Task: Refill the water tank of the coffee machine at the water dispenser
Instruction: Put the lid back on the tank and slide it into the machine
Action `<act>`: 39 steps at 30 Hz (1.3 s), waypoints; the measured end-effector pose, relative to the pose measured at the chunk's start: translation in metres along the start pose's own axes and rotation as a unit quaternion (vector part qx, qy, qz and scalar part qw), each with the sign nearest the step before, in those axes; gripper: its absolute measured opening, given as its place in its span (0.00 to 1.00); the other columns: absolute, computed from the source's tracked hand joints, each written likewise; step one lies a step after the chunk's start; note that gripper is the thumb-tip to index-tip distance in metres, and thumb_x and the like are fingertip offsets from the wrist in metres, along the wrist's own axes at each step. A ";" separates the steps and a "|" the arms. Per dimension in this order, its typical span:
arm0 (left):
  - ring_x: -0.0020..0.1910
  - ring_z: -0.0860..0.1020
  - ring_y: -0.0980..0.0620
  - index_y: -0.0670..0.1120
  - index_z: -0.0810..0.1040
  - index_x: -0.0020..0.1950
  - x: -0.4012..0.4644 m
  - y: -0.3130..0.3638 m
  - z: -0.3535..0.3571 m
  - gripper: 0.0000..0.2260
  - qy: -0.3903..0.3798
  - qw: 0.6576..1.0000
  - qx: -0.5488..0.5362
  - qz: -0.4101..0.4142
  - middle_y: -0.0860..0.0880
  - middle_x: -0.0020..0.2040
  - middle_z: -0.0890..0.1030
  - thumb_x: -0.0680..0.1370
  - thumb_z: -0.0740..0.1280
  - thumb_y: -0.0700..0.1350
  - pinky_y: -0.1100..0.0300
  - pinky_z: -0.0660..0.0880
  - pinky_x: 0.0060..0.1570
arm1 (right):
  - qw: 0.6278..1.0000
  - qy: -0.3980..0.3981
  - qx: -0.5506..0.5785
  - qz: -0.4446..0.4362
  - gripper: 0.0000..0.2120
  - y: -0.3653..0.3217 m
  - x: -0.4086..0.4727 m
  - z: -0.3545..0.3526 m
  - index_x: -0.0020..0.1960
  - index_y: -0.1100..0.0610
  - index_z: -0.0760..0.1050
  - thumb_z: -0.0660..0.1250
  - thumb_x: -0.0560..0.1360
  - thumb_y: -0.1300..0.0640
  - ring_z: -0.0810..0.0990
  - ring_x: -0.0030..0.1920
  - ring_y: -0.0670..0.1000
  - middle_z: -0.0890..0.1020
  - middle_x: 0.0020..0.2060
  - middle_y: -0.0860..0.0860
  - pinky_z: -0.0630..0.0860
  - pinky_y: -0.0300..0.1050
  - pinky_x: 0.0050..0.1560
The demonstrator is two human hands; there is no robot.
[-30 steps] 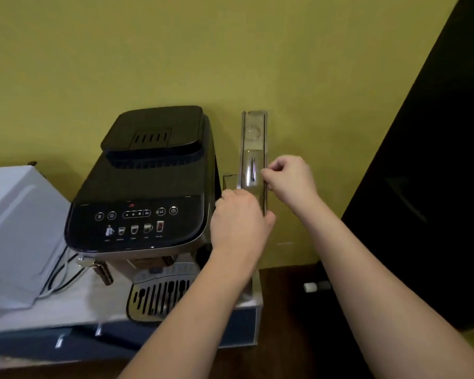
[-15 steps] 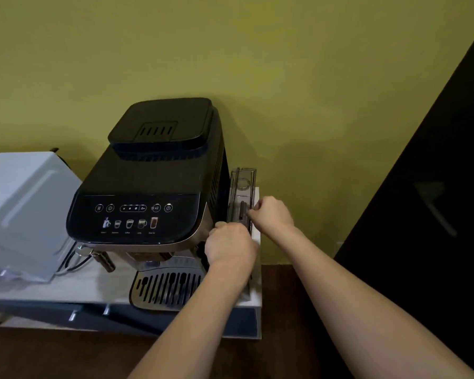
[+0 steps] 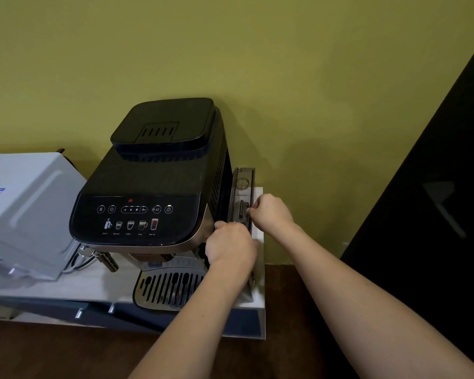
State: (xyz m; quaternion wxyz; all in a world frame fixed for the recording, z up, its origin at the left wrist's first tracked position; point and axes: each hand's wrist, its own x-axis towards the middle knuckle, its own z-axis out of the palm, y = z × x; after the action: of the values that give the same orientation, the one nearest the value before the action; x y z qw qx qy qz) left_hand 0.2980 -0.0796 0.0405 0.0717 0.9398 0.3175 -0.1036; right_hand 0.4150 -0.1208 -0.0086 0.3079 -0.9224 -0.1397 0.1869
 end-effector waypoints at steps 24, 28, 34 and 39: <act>0.42 0.78 0.49 0.40 0.74 0.63 -0.004 -0.006 0.004 0.19 0.048 0.999 0.017 0.015 0.43 0.56 0.73 0.80 0.63 0.53 0.59 0.70 0.34 | 0.999 0.018 -0.017 -0.022 0.08 -0.013 -0.008 0.002 0.40 0.57 0.71 0.64 0.76 0.55 0.78 0.41 0.60 0.78 0.38 0.56 0.71 0.45 0.38; 0.46 0.79 0.48 0.40 0.74 0.63 -0.004 -0.006 0.007 0.20 0.036 0.999 0.025 0.022 0.42 0.57 0.73 0.80 0.62 0.54 0.58 0.70 0.36 | 1.000 0.015 -0.025 -0.009 0.11 -0.015 -0.008 0.002 0.36 0.56 0.68 0.64 0.75 0.56 0.76 0.39 0.59 0.77 0.38 0.55 0.70 0.45 0.36; 0.47 0.79 0.47 0.40 0.74 0.64 -0.001 -0.007 0.010 0.20 0.032 0.999 0.034 0.020 0.42 0.57 0.73 0.80 0.62 0.54 0.58 0.70 0.37 | 0.999 0.010 -0.037 0.001 0.09 -0.015 -0.009 0.000 0.38 0.58 0.71 0.65 0.75 0.56 0.76 0.39 0.59 0.77 0.37 0.55 0.69 0.44 0.35; 0.50 0.81 0.46 0.39 0.74 0.64 0.003 -0.010 0.015 0.18 0.033 0.997 0.061 0.015 0.41 0.56 0.78 0.80 0.63 0.49 0.57 0.71 0.37 | 0.999 -0.007 -0.040 0.003 0.05 -0.017 -0.009 -0.002 0.42 0.58 0.73 0.65 0.74 0.57 0.78 0.43 0.60 0.79 0.41 0.57 0.69 0.44 0.38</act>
State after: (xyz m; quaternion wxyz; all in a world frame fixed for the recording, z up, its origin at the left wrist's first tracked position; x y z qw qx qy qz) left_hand 0.2923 -0.0732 0.0240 0.0056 0.9501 0.2984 -0.0906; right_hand 0.4053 -0.1121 0.0058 0.2691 -0.9330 -0.1464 0.1887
